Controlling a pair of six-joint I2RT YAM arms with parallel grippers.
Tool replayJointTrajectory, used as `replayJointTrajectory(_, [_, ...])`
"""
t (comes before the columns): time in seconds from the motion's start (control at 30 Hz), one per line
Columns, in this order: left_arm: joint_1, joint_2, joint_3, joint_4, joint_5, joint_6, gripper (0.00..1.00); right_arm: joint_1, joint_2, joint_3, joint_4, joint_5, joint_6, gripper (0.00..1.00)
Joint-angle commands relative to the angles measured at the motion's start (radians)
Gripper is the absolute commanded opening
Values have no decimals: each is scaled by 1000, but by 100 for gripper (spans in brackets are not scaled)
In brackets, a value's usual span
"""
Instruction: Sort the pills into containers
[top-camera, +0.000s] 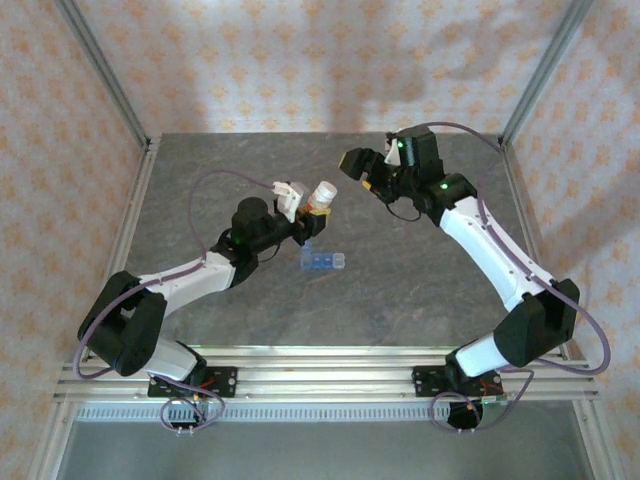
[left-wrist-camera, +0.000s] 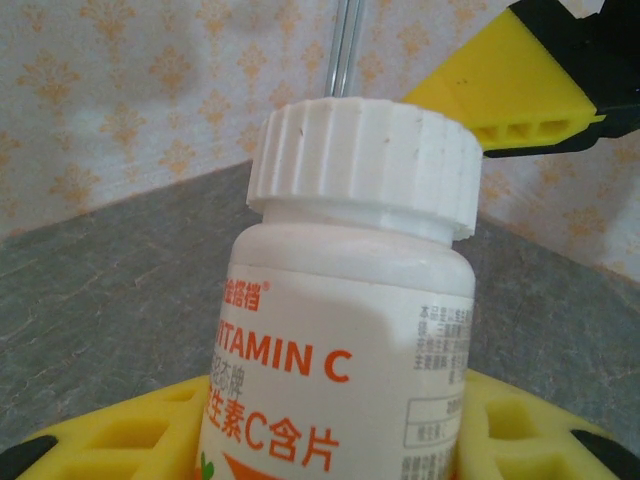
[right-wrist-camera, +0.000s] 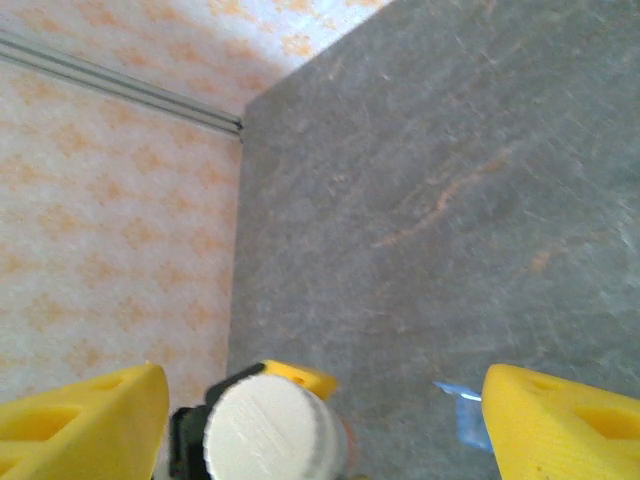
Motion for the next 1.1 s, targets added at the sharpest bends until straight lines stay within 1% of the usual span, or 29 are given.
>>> replayJointTrajectory(0.0, [10, -12, 42, 9, 25, -35, 0, 31, -1, 8, 82, 48, 49, 81])
replayJointTrajectory(0.2, [11, 8, 65, 10, 25, -59, 0, 73, 41, 26, 82, 51, 45, 79])
replayJointTrajectory(0.37, [10, 19, 74, 4, 30, -60, 0, 88, 54, 26, 82, 45, 34, 76])
replayJointTrajectory(0.9, [11, 50, 90, 1, 42, -66, 0, 109, 95, 60, 75, 9, 12, 60])
replayJointTrajectory(1.0, [11, 52, 91, 2, 44, -66, 0, 112, 98, 61, 74, 7, 9, 56])
replayJointTrajectory(1.07, [10, 53, 95, 1, 44, -66, 0, 112, 101, 61, 68, 6, 3, 51])
